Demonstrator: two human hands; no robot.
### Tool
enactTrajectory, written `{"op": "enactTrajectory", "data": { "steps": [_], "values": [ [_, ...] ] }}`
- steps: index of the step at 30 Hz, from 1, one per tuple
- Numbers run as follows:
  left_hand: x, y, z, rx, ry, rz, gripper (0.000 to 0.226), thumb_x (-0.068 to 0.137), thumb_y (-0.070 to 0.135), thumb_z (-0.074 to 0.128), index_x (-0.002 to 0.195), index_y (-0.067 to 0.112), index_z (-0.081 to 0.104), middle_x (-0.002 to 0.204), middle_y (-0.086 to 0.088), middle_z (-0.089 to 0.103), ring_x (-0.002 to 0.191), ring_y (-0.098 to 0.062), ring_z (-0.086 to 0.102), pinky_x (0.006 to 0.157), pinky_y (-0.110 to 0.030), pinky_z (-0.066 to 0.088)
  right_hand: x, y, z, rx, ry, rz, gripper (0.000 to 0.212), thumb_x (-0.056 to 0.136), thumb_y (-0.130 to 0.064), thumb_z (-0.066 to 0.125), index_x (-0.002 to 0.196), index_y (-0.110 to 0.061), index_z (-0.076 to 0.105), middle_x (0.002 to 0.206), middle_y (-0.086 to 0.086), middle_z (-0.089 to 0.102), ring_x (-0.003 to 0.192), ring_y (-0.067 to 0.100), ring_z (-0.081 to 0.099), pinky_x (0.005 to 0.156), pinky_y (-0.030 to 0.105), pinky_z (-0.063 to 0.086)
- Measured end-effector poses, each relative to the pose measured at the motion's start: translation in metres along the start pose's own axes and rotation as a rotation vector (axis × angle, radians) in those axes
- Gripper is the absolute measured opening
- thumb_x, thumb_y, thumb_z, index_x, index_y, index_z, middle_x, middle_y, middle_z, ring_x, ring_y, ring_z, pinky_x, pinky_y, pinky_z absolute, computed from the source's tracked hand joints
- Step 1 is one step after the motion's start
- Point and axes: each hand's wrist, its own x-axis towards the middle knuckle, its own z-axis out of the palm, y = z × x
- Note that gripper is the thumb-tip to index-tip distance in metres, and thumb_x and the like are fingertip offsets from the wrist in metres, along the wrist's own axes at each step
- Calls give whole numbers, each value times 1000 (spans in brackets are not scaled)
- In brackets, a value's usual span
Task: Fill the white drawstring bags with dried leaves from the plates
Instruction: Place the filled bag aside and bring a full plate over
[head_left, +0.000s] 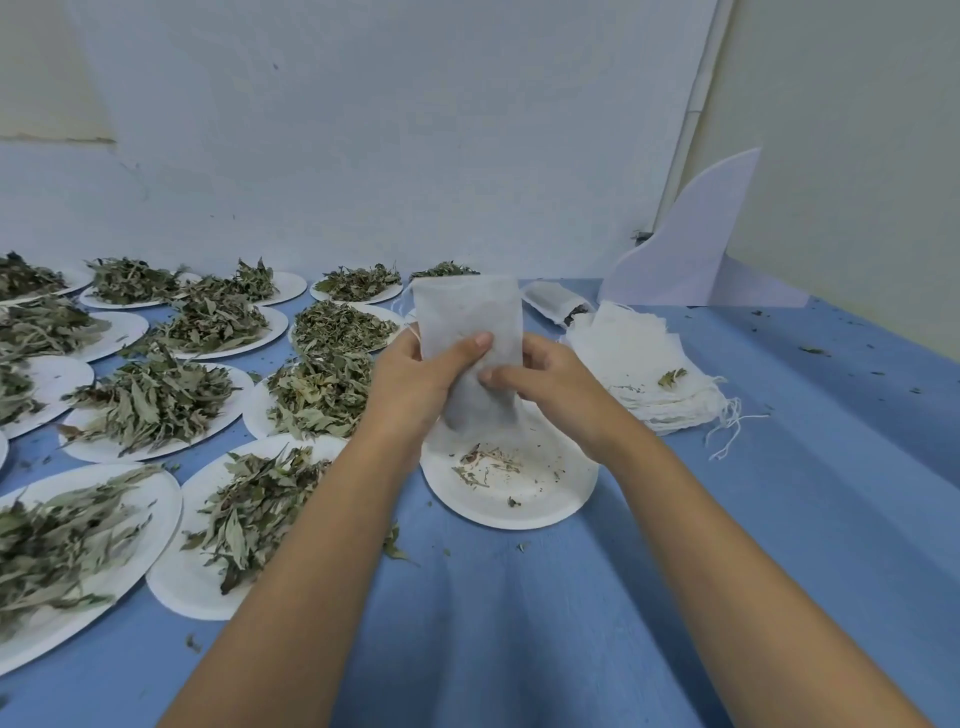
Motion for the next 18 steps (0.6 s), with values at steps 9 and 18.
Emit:
{"op": "enactTrajectory", "data": {
  "steps": [9, 18],
  "values": [
    [29, 10, 15, 377, 18, 184, 37, 72, 13, 79, 102, 8, 59, 88, 1, 65, 76, -14, 60, 68, -34, 55, 21, -22, -20, -69, 174, -128, 27, 80, -12, 74, 103, -23, 66, 91, -10, 68, 72, 7, 61, 63, 15, 49],
    [96, 7, 40, 427, 77, 180, 23, 87, 27, 66, 106, 22, 53, 105, 6, 59, 98, -8, 56, 79, -16, 40, 105, 0, -96, -233, 796, -5, 9, 80, -9, 65, 86, -16, 65, 84, -3, 64, 84, 18, 60, 66, 18, 48]
  ]
}}
